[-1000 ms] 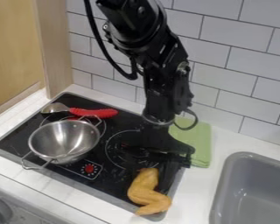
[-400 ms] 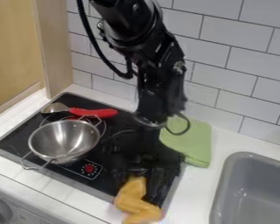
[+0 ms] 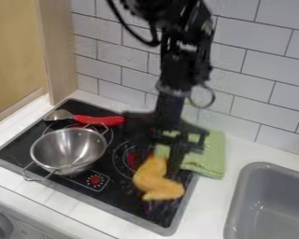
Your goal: Put the yellow object on top of the brown cloth on the right top corner of stove
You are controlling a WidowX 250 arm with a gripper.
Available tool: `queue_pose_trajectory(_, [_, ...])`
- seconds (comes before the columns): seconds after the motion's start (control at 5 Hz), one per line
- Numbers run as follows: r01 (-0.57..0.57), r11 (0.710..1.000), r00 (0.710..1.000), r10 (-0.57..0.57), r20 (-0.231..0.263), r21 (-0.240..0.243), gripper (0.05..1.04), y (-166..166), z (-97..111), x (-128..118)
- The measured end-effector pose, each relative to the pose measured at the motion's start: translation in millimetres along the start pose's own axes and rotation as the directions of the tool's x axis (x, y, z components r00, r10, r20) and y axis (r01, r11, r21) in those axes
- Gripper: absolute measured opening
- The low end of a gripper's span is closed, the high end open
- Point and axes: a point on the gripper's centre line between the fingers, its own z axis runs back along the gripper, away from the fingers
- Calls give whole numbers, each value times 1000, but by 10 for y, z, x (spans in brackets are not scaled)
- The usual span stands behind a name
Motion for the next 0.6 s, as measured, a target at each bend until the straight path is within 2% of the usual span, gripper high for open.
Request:
queue_pose_trajectory(0.2, [-55, 996, 998, 57, 27, -67, 515, -10, 139, 165])
queue_pose_trajectory(0.4, [-149, 980, 985, 159, 71, -133, 515, -57, 258, 413])
queue_pose_trajectory(0.6, [-181, 976, 976, 193, 99, -118, 515, -103, 252, 642])
